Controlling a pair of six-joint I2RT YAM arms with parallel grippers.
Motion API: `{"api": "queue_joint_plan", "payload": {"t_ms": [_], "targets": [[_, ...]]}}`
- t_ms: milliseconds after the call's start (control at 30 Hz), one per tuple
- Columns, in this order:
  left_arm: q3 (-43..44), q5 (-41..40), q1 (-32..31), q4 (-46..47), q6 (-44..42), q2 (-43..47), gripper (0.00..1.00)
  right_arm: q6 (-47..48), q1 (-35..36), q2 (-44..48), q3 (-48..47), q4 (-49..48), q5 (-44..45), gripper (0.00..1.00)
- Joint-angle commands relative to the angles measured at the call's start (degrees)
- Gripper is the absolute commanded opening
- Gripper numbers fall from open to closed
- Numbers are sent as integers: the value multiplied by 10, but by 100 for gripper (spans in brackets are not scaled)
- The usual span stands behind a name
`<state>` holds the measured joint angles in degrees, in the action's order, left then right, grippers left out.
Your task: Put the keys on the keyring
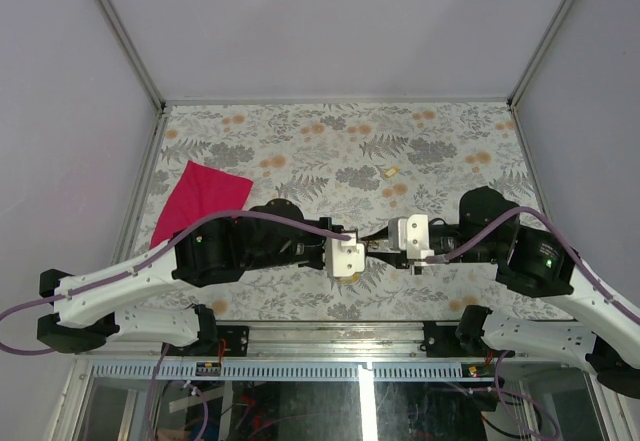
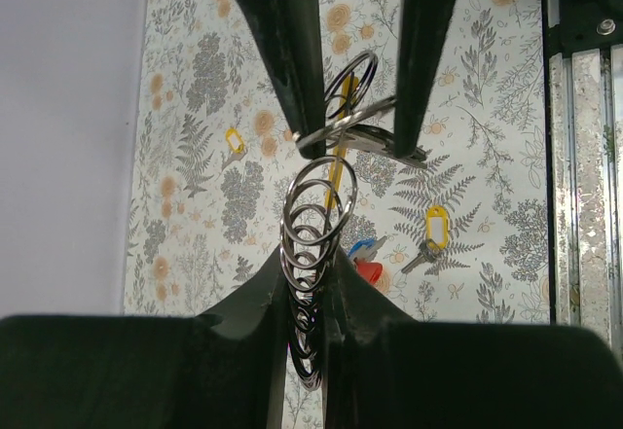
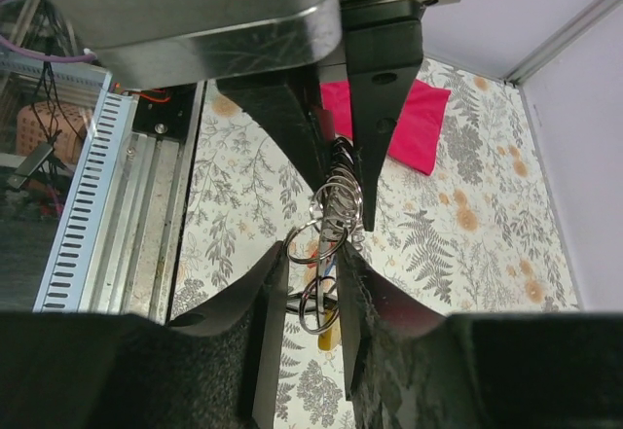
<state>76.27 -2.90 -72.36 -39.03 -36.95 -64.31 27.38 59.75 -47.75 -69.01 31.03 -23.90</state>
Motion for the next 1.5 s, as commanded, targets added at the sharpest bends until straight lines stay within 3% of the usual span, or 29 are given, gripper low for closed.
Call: {"api": "queue_joint_plan", "payload": {"t_ms": [0, 300, 567, 967, 1200, 1467], "targets": [[18, -17, -2, 21, -4, 5, 0, -9, 2, 18, -2, -54, -46, 33], [18, -25, -2, 21, 2, 5, 0, -4, 2, 24, 4, -51, -63, 38], [13, -27, -3, 30, 27, 5, 0, 7, 2, 42, 10, -56, -49, 50], [-22, -58, -3, 135, 188, 14, 0, 41, 2, 161, 161, -326, 100, 50], [-71, -126, -2, 236, 246, 42, 0, -42, 2, 171, 178, -376, 159, 43], [-124, -195, -1, 350, 251, 75, 0, -272, 2, 176, 176, -412, 245, 43]]}}
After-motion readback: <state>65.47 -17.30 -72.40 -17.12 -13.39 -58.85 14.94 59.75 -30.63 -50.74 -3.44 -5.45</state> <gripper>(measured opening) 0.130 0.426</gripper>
